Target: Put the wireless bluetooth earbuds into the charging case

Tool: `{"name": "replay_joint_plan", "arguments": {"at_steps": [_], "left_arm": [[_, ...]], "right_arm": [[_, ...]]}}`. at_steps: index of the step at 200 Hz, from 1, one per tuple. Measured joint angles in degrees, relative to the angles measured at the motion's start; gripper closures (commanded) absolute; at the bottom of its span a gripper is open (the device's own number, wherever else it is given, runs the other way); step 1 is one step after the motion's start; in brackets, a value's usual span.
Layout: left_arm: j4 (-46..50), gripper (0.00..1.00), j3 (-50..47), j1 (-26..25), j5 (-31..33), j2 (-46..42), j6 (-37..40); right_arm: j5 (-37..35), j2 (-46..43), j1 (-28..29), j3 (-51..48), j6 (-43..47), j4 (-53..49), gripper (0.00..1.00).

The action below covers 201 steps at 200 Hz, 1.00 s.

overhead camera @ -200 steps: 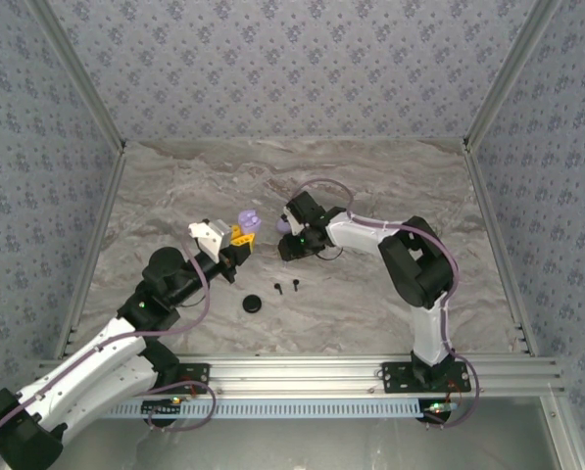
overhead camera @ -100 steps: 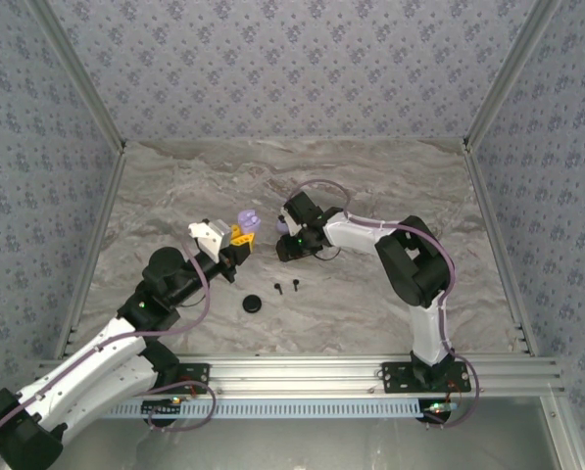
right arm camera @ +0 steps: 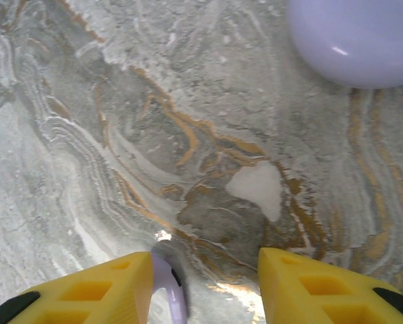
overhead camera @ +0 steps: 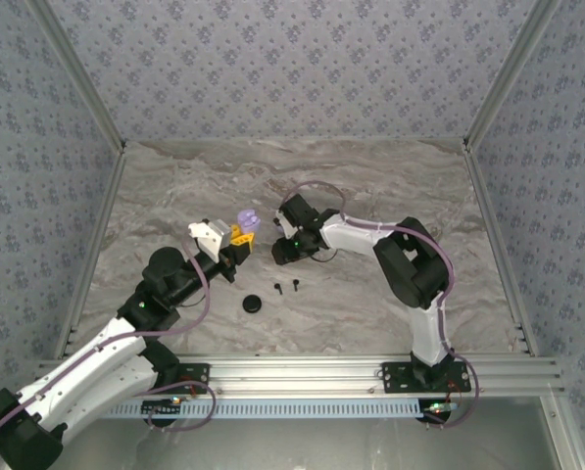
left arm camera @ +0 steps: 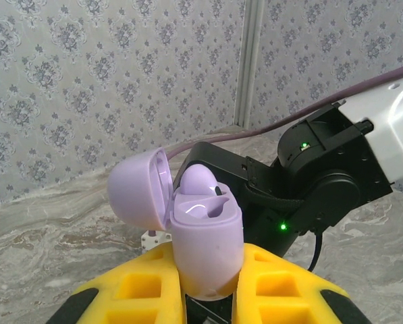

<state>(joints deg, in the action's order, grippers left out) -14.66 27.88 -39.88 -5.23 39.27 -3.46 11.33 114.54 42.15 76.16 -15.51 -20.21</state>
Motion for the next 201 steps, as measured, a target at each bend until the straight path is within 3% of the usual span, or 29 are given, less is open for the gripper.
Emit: {"name": "replay_joint_plan", "arguments": {"at_steps": [201], "left_arm": [[0.0,1.00,0.0,0.0,0.2,0.0,0.0]], "right_arm": [[-3.9,0.7,4.3,4.8,1.6,-6.1,0.56]]}}
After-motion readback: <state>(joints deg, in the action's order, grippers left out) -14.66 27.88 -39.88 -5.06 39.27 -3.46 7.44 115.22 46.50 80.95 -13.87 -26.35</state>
